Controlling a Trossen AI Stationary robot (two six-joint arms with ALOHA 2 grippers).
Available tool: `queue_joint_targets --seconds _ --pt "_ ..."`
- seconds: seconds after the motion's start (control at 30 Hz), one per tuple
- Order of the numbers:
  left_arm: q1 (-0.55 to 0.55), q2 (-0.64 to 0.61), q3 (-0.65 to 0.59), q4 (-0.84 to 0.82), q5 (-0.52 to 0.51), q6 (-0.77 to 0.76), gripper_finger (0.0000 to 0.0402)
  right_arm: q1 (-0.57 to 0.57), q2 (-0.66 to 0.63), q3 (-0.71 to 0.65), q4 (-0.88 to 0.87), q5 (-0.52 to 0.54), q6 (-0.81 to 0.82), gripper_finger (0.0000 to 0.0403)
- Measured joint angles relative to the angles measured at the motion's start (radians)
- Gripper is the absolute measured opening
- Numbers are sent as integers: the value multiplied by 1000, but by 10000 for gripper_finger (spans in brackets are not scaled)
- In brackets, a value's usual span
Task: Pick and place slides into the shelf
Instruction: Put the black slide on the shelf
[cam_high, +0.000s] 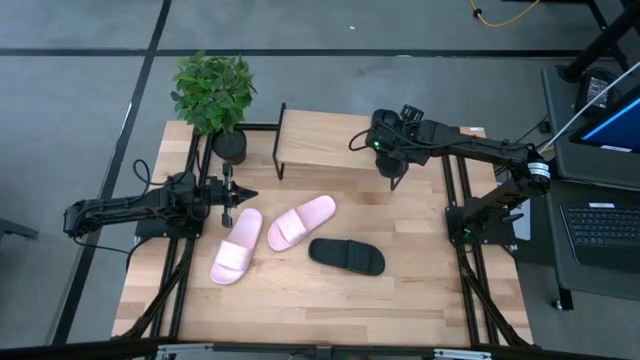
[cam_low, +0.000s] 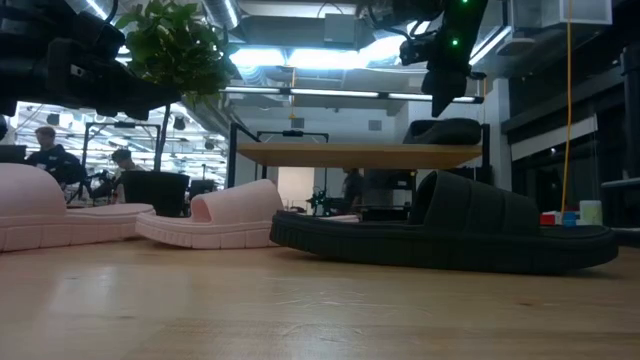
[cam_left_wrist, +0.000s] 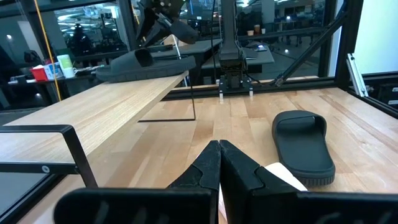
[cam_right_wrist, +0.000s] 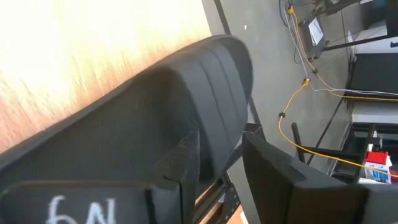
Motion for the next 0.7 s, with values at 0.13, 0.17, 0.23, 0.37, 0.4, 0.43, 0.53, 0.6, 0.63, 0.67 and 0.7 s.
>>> queue_joint_targets --seconds 0.13,0.17,0.23,0.37,0.4,0.43,0.53,0.6,0.63,0.67,0.7 --pt "0 0 0 0 0 0 0 6 0 0 2 -29 2 123" --pt "0 0 0 0 0 0 0 9 0 0 2 -50 2 123" --pt "0 0 0 0 0 0 0 20 0 0 2 -91 2 123" --pt "0 0 0 0 0 -1 0 45 0 0 3 -131 2 123" --pt "0 0 0 0 0 -1 0 53 0 0 3 -132 2 123" --pt "0 0 0 0 0 -1 0 60 0 4 1 -132 2 123" --pt "0 0 0 0 0 0 0 84 0 35 6 -139 2 123" --pt "0 0 0 0 0 -1 0 100 0 68 5 -169 2 123" --pt "0 0 0 0 0 -1 0 107 0 87 6 -193 3 123" --pt "0 0 0 0 0 -1 0 115 0 106 6 -213 3 123" --pt "0 0 0 0 0 -1 0 123 0 126 6 -231 6 122"
